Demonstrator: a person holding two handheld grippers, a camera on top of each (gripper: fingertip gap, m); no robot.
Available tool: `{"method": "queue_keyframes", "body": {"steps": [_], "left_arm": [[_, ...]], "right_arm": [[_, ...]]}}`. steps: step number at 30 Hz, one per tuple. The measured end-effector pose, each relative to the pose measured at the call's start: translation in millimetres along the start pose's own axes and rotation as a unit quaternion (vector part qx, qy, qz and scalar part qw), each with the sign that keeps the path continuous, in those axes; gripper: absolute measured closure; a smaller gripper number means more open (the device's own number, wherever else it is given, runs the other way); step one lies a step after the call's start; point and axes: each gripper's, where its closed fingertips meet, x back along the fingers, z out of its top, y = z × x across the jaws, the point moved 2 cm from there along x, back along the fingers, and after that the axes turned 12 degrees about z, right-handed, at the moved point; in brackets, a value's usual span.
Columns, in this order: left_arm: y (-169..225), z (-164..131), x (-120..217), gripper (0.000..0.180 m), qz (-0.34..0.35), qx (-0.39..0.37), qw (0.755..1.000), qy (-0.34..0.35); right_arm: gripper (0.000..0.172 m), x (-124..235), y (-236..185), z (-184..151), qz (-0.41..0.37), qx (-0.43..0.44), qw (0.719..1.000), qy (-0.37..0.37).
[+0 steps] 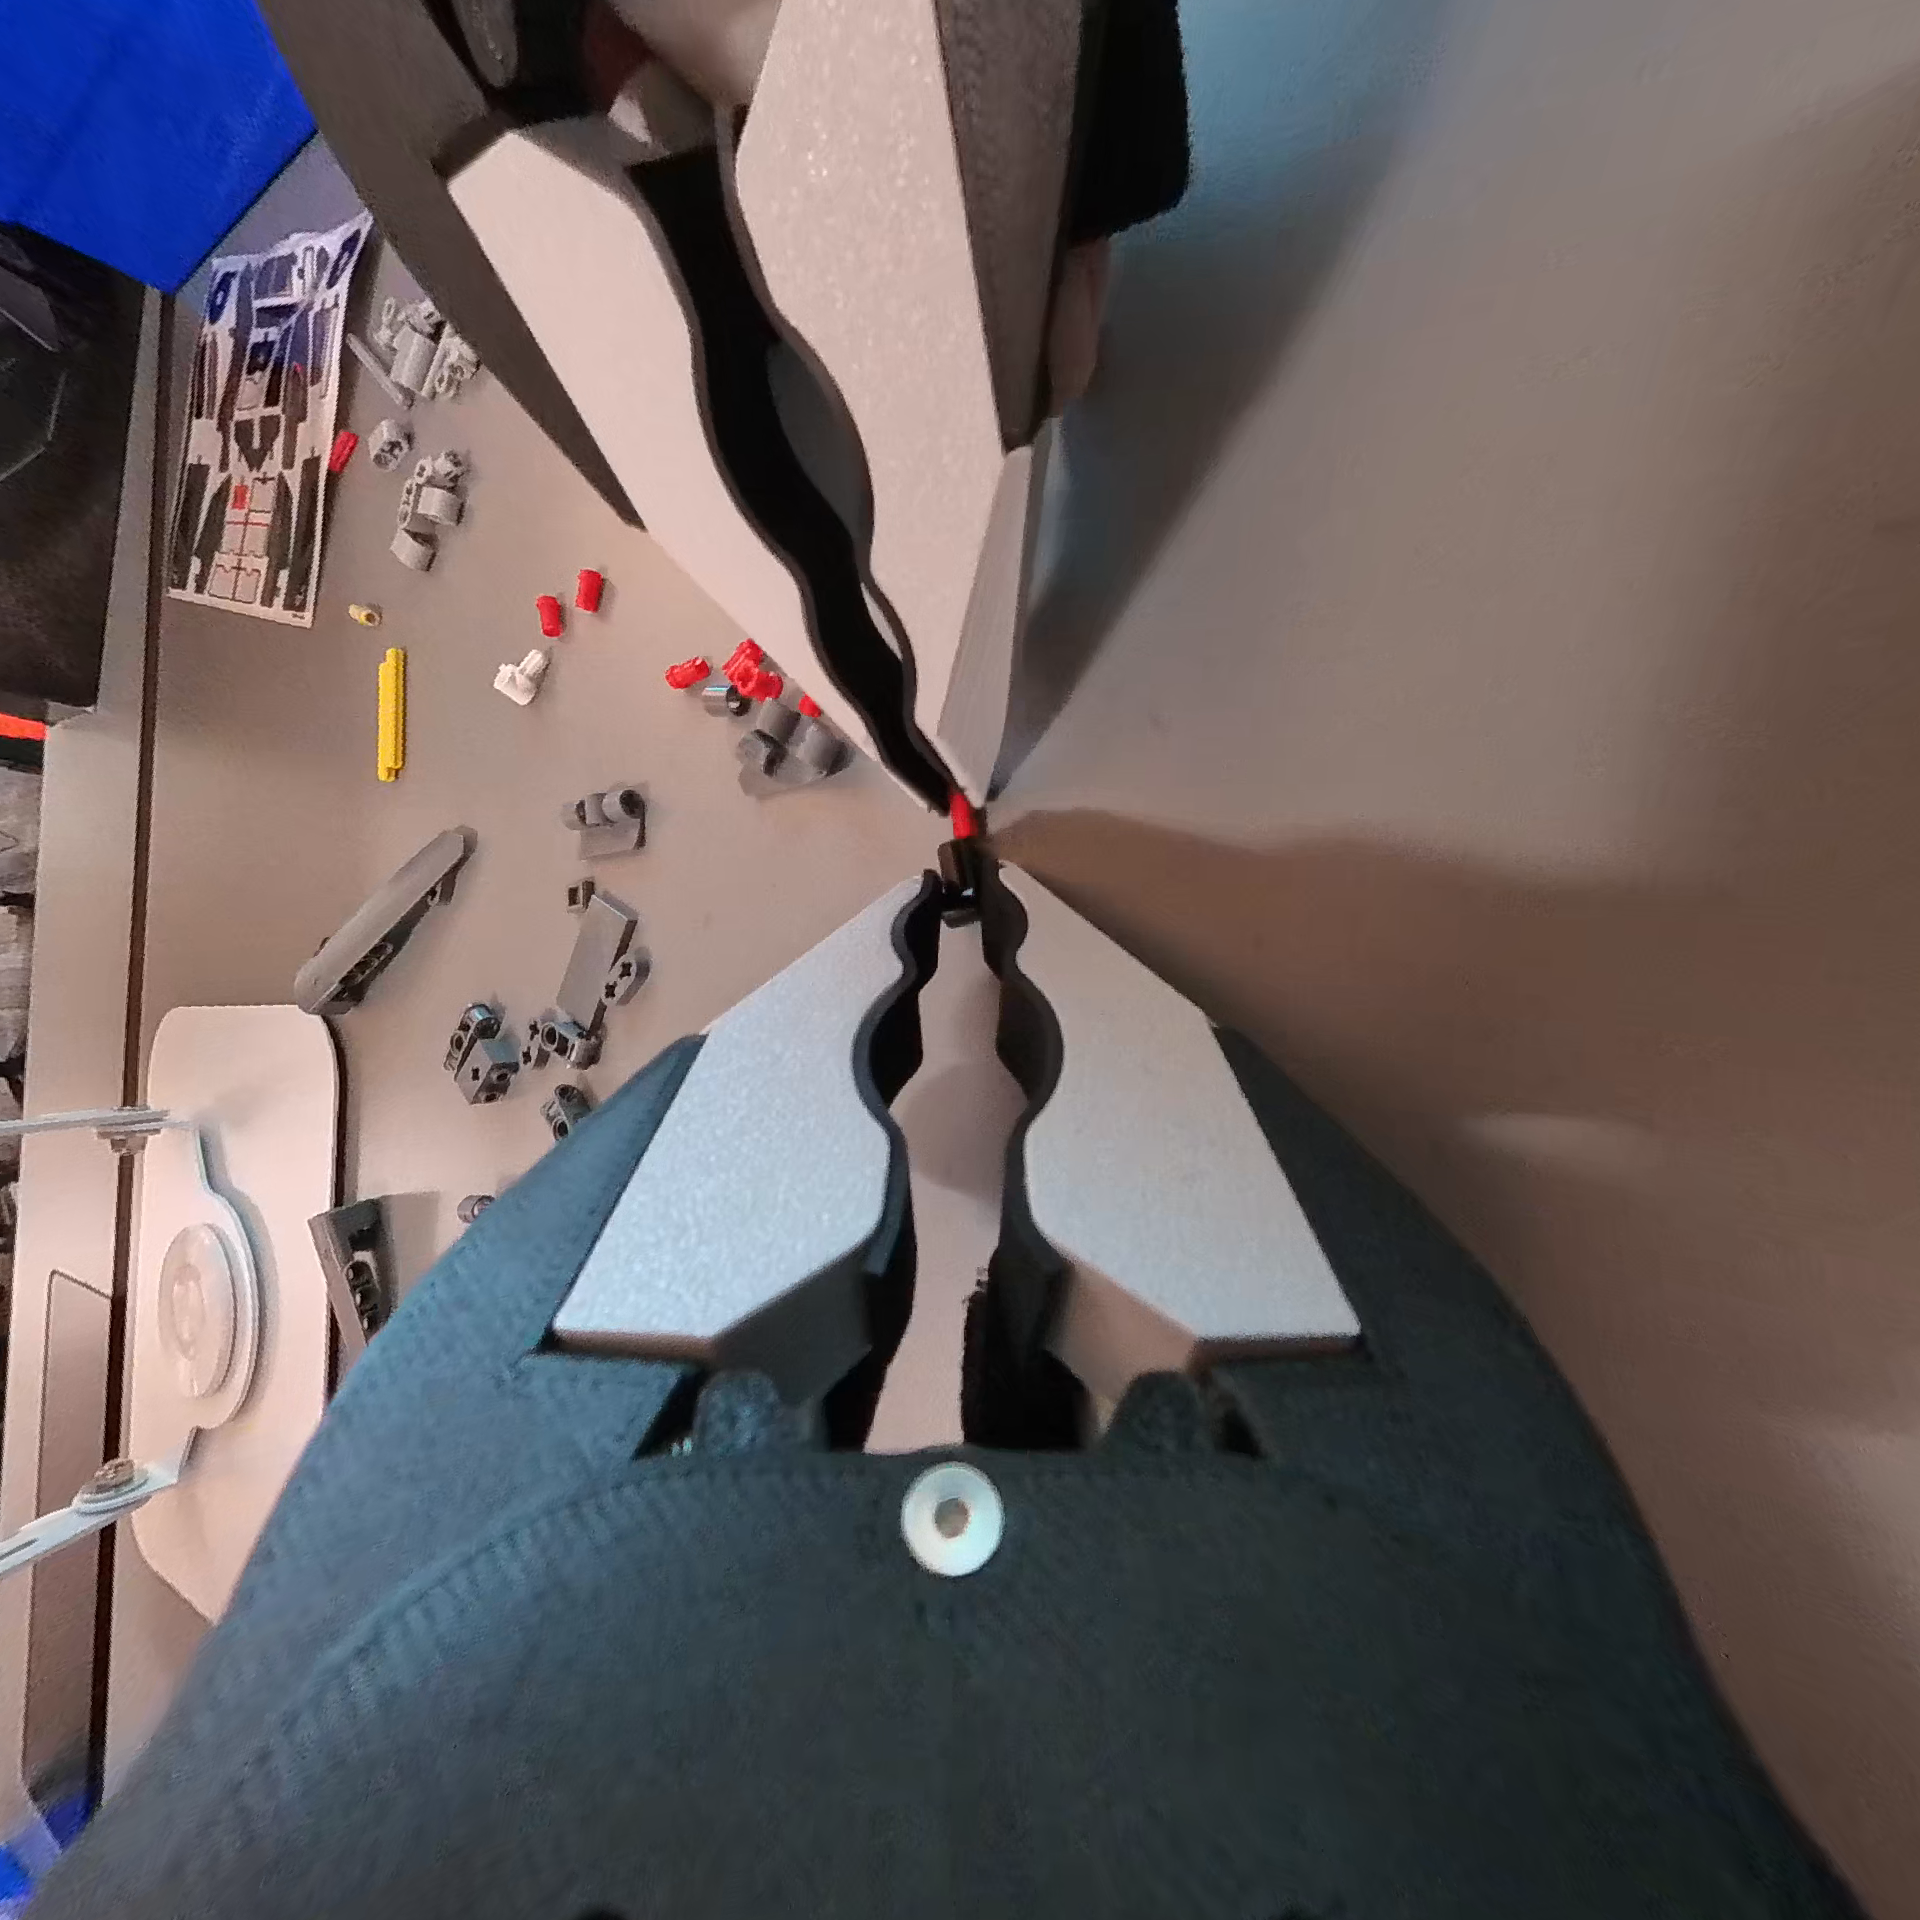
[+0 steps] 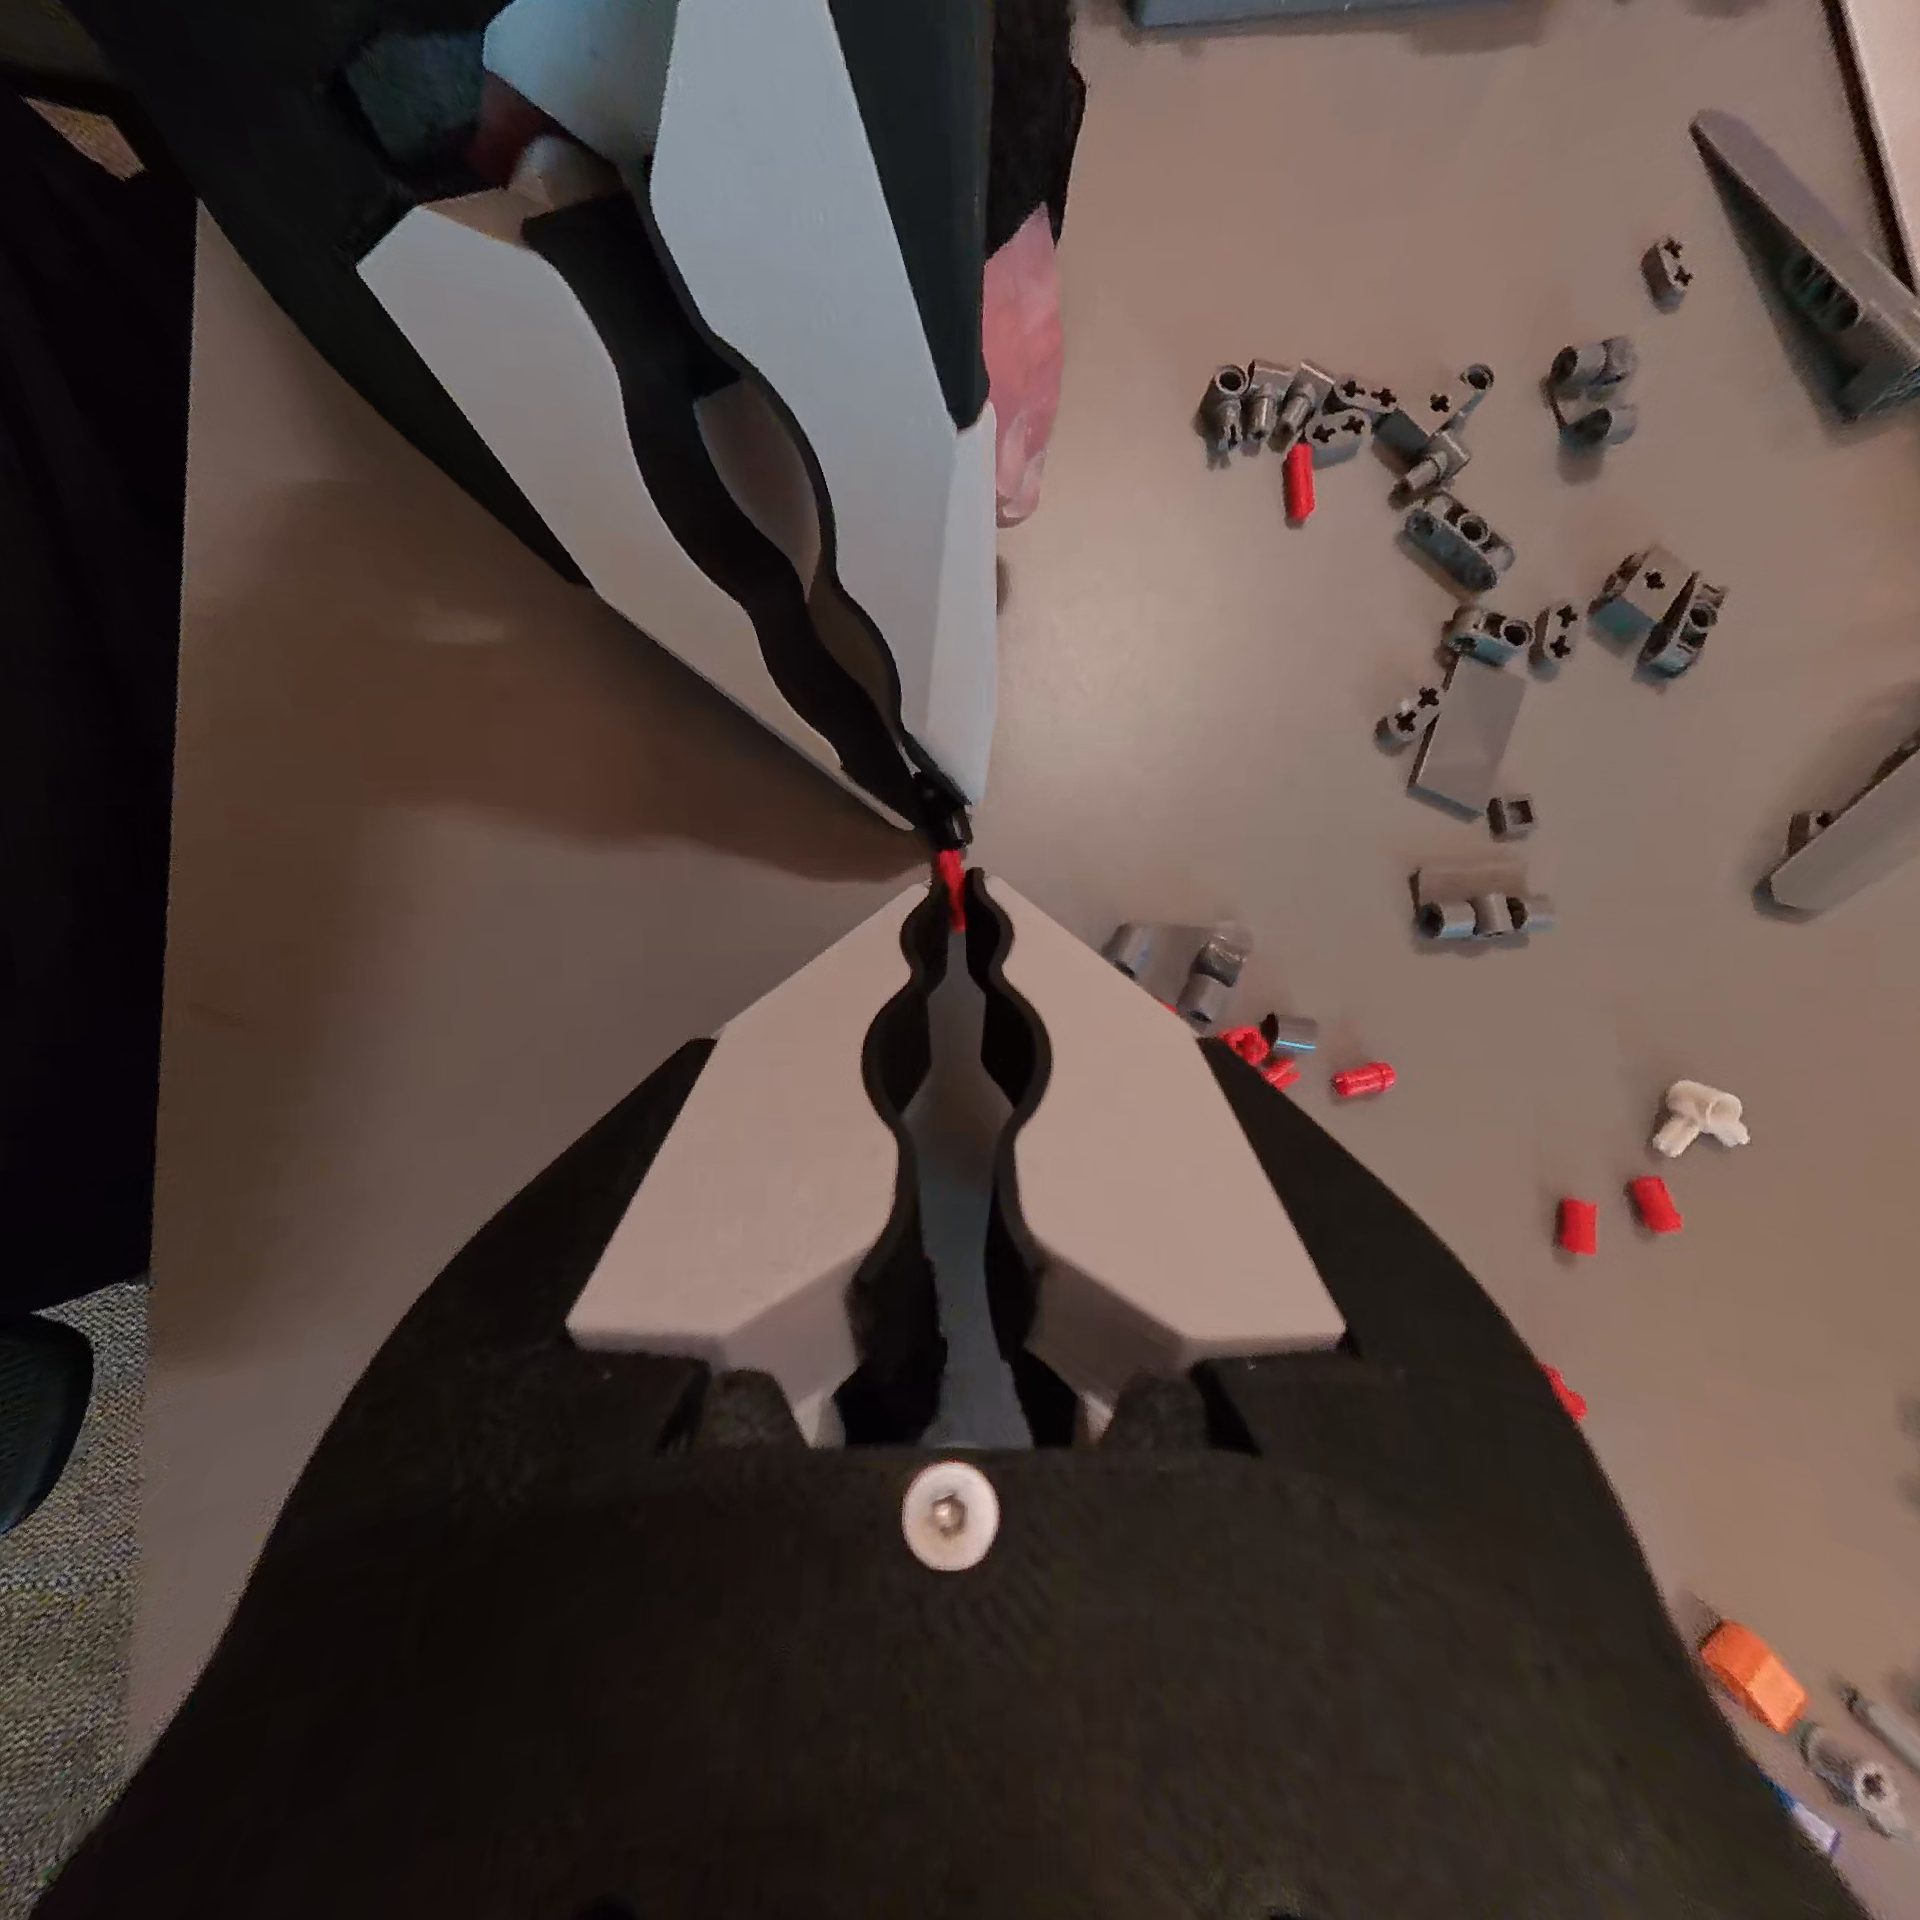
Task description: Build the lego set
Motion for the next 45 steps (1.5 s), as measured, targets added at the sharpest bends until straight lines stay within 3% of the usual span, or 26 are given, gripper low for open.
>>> {"method": "queue_keyframes", "body": {"steps": [17, 36, 45], "left_arm": [[-0.3, -0.2, -0.6, 0.175, -0.006, 0.008, 1.000, 0.011], [-2.1, -0.3, -1.7, 0.176, -0.040, 0.070, 0.997, 0.015], [-3.0, 0.6, -2.7, 0.176, -0.052, 0.063, 0.997, 0.012]], "right_arm": [[0.172, -0.1, 3.7, 0.2, 0.022, 0.055, 0.998, 0.025], [0.172, -1.9, 0.0, 0.9, -0.063, 0.274, 0.959, 0.030], [0.172, 15.4, 6.5, -3.9, -0.033, 0.192, 0.980, 0.034]]}}
